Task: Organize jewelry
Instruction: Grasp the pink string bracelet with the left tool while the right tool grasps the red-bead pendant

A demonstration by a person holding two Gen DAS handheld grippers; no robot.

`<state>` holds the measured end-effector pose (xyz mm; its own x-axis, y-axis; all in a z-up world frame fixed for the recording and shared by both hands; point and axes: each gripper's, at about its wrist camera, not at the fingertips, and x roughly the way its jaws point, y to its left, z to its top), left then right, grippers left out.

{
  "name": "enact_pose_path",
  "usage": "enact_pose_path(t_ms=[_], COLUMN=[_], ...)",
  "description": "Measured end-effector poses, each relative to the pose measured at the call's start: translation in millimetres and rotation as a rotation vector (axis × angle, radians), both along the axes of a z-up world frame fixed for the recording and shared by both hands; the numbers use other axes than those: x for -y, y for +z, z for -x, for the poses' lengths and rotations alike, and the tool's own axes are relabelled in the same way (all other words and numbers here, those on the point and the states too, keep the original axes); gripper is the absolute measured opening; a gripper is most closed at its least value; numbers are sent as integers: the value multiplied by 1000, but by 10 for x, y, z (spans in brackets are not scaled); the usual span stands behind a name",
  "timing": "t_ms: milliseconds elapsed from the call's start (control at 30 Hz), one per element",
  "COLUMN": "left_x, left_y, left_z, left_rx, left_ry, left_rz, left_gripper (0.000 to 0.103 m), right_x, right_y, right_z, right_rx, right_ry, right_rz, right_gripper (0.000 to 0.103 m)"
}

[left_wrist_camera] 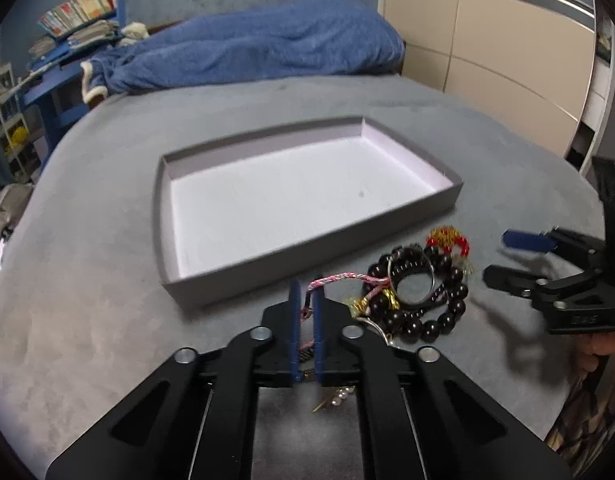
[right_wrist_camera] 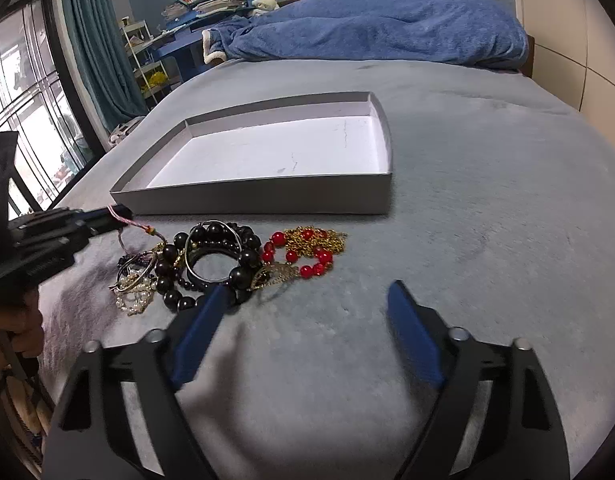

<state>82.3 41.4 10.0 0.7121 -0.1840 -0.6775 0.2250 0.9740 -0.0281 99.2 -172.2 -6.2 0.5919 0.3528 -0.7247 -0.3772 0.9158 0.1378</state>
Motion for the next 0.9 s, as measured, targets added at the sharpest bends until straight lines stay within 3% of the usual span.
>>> enact_pose_path(t_ms=[133,233,467,667,900], left_x=[-100,-183,-251,-230,-239], left_y=[104,175,200,201,199], left_z=[37,57,67,110,134], left_rx=[49,81,86,93,91], left_ry=[57,103,129,121,123], left_rz=[15,27,45,40,47], left_gripper=[4,4,4,4,4], right_x=[-27,-12,25,-49,-118], right_y=[-31,-42,-38,-21,-136], right_z=[-44,-77,-144,-227,-297], right_rx=[-8,-7,15,15,-27], right_ry=[-2,-16,-65,-39,-36], right_rz=[4,2,37,10,50], right_gripper=[54,51,48,48,42])
